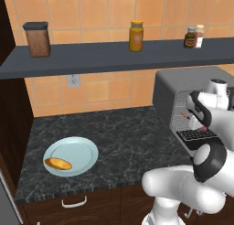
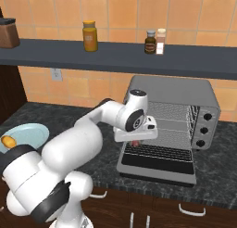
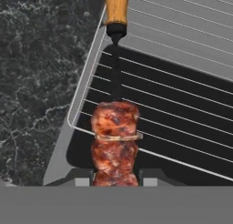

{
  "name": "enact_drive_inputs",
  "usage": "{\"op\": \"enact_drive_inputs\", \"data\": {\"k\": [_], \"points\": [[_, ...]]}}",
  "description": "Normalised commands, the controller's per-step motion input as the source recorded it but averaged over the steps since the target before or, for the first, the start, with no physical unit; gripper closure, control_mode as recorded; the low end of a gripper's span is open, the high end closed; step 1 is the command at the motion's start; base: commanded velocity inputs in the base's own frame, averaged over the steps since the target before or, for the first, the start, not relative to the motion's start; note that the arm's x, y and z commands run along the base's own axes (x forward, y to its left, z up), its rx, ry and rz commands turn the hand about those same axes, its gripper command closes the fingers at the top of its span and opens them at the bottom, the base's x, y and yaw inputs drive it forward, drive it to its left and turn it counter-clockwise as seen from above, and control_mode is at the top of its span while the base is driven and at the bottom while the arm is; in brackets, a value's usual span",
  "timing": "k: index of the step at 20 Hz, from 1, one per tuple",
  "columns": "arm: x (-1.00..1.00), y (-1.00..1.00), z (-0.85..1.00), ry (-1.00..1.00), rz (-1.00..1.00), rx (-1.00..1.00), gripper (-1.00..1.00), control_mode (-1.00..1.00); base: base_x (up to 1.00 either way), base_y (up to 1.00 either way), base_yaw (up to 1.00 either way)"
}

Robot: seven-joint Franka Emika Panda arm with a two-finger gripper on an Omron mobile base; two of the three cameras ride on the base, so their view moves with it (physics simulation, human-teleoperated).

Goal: Pick up the kebab skewer and baguette bread, and place them inside the toaster oven. Close the toaster oven door and start by setting the timer.

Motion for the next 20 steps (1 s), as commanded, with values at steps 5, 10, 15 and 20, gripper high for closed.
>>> {"op": "enact_drive_inputs", "data": {"k": [5, 10, 15, 20], "points": [[0.11, -0.04, -0.13, 0.0, 0.0, 0.0, 1.0, -1.0, 0.0, 0.0, 0.0], [0.11, 0.0, -0.14, 0.0, 0.0, 0.0, 1.0, -1.0, 0.0, 0.0, 0.0], [0.0, 0.0, -0.12, 0.0, 0.0, 0.0, 1.0, -1.0, 0.0, 0.0, 0.0], [0.0, 0.0, -0.05, 0.0, 0.0, 0.0, -1.0, -1.0, 0.0, 0.0, 0.0]]}}
